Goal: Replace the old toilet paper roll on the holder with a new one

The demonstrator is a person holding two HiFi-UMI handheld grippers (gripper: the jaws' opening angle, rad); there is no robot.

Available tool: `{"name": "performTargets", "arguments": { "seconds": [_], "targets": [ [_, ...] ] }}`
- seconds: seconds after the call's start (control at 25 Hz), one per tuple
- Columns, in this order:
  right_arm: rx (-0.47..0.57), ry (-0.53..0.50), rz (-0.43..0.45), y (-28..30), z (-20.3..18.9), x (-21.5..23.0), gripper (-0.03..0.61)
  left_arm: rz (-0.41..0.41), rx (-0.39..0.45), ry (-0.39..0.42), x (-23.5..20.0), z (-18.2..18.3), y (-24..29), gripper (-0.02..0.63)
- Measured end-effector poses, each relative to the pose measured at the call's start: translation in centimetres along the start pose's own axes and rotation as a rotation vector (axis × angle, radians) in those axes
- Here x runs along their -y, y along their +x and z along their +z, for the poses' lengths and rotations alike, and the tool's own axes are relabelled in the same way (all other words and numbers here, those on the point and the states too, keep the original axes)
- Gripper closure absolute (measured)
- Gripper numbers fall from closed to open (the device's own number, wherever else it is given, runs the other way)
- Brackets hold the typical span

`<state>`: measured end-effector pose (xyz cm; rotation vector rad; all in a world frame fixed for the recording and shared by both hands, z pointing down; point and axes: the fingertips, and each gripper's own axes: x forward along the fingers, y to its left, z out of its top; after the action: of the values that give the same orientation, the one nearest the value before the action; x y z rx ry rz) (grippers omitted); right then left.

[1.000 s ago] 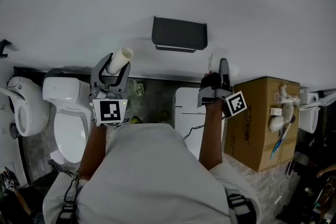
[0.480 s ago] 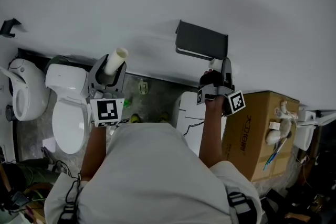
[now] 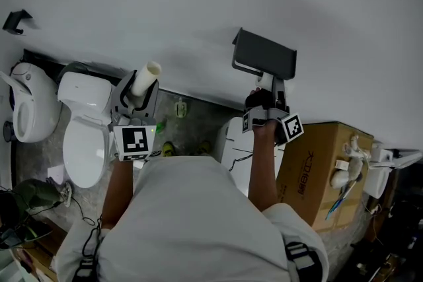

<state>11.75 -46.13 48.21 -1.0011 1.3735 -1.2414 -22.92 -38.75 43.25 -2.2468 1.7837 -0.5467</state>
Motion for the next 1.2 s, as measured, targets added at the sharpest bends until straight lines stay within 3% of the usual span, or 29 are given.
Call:
{"name": "performTargets", "arguments": {
  "seconds": [0.52, 0.76, 1.2],
  "targets": [
    [-0.150, 0.030, -0.010, 2.2, -7.5, 1.2, 0.298, 0.122, -0.069, -0.037, -3.6, -3.2, -4.9, 0.379],
    [-0.134, 0.056, -0.012, 2.0, -8.2, 1.4, 0.298, 0.172, -0.090, -0.054, -4.7, -4.1, -7.3, 0.379],
    [-0.143, 0.015, 0.002, 1.1, -9.1, 0.9, 0.261, 0.149, -0.074, -0.063, -5.0, -4.3, -7.9, 0.379]
  ]
}}
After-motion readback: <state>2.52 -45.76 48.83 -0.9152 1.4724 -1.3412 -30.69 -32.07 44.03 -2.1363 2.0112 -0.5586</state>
